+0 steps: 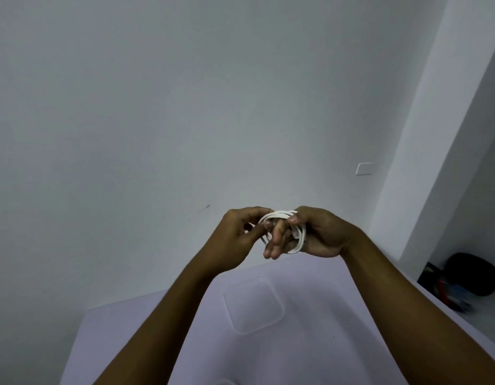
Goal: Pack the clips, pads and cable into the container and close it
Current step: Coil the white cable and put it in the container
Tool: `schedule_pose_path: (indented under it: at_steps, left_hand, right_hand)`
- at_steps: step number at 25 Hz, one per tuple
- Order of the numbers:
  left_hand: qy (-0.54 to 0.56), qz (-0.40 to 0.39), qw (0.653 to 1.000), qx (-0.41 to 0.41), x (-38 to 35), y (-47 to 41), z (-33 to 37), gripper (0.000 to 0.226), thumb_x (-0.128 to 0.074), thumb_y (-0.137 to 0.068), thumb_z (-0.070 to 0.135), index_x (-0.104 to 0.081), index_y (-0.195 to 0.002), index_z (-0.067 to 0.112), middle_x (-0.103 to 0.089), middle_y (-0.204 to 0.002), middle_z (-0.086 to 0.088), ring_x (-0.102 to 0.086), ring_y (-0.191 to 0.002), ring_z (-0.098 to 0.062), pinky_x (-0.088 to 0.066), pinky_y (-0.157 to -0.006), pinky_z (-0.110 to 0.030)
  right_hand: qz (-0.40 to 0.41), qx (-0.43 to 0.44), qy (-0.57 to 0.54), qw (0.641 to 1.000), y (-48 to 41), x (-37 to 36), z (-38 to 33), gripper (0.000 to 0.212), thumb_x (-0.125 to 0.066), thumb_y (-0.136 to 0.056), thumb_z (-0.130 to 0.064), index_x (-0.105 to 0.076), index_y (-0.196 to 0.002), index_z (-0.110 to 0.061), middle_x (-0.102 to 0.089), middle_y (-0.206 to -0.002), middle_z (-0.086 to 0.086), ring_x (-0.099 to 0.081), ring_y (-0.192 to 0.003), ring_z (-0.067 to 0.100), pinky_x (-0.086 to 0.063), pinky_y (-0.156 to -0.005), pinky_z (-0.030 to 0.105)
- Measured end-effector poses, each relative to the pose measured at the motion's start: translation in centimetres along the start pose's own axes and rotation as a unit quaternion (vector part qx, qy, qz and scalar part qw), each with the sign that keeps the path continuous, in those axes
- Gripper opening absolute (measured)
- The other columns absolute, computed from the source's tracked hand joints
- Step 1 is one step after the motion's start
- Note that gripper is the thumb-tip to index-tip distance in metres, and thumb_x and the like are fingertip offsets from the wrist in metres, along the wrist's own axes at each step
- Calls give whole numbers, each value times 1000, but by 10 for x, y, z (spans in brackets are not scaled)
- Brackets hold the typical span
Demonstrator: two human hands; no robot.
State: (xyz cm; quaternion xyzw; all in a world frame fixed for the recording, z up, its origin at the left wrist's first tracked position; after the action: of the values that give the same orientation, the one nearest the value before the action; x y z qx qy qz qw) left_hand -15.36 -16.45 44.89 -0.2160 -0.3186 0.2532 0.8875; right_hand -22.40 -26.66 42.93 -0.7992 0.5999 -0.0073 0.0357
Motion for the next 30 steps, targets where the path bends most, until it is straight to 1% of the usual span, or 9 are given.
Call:
schedule_pose_path:
  at_steps: [5,8,11,14,17,20,22,25,30]
  left_hand:
    - [-5,26,1000,-10,4,-10,4,17,-57,-99,14,-71,-107,9,-75,-96,1,-71,-93,-18,-56,-83,-41]
    - [-45,40,998,-28,2,-15,7,18,-56,-100,17,-71,-107,12,-74,-95,6,-70,-90,-16,-56,-79,-39]
    - [-73,51,995,-47,2,-18,8,18,-55,-100,16,-71,-107,13,-73,-91,6,-69,-86,-15,-55,-77,-38]
    - [-45,53,997,-16,10,-17,3,16,-58,-98,18,-72,-106,15,-74,-90,5,-69,-85,-18,-55,-76,-42]
    - [10,38,998,40,21,-13,-14,15,-59,-98,18,-73,-104,15,-75,-90,2,-70,-88,-14,-55,-79,-42]
    - [38,4,996,86,20,-5,-27,15,-61,-97,20,-73,-105,19,-72,-94,-2,-64,-87,-14,-51,-79,-40]
    - [103,-14,987,124,14,2,-37,16,-61,-96,21,-72,-109,19,-71,-99,-11,-61,-87,-18,-49,-78,-38]
    - [179,-46,969,163,2,17,-46,24,-61,-96,19,-69,-119,17,-74,-106,-7,-66,-98,-18,-46,-81,-34]
    - [190,-60,963,182,-10,31,-50,24,-59,-96,5,-62,-120,6,-75,-109,-8,-69,-107,-21,-51,-91,-29]
  right_hand:
    - [224,91,106,964,-1,16,-13,40,-56,-96,-12,-66,-58,-6,-61,-51,20,-69,-60,34,-53,-65,35]
    - [350,145,167,910,5,19,-15,24,-70,-90,-19,-74,-71,-6,-60,-55,33,-67,-49,30,-49,-50,28]
    - [443,220,113,862,12,31,-9,39,-79,-77,-33,-69,-70,3,-60,-55,29,-61,-45,29,-48,-47,29]
    - [419,236,22,877,13,43,-3,45,-85,-68,-40,-71,-74,2,-66,-65,19,-56,-53,25,-47,-53,30]
    - [390,200,165,883,21,41,-5,23,-82,-77,-26,-77,-88,-7,-73,-88,12,-66,-80,27,-53,-73,43]
    - [397,177,276,858,24,39,-3,10,-78,-84,-16,-79,-93,-13,-74,-91,5,-70,-83,29,-54,-75,55]
    - [410,179,274,852,24,36,2,10,-76,-85,-15,-79,-95,-13,-74,-88,2,-70,-80,27,-55,-72,53]
    - [422,180,296,838,25,29,14,8,-75,-88,-17,-78,-94,-14,-73,-85,-2,-68,-77,23,-54,-68,48]
    - [439,210,363,795,27,19,21,10,-75,-87,-16,-78,-96,-14,-74,-89,-4,-68,-83,18,-52,-68,31]
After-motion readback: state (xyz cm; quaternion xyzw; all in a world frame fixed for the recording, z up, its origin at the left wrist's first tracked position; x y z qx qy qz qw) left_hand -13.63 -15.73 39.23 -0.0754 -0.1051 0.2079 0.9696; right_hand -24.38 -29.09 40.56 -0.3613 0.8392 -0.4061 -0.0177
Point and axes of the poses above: each hand's wrist, its own y-axis away from the middle knuckle, its own x-axis out of the back of the hand, z = x × y, the point moved 7 cm from there along -y, towards the middle knuckle
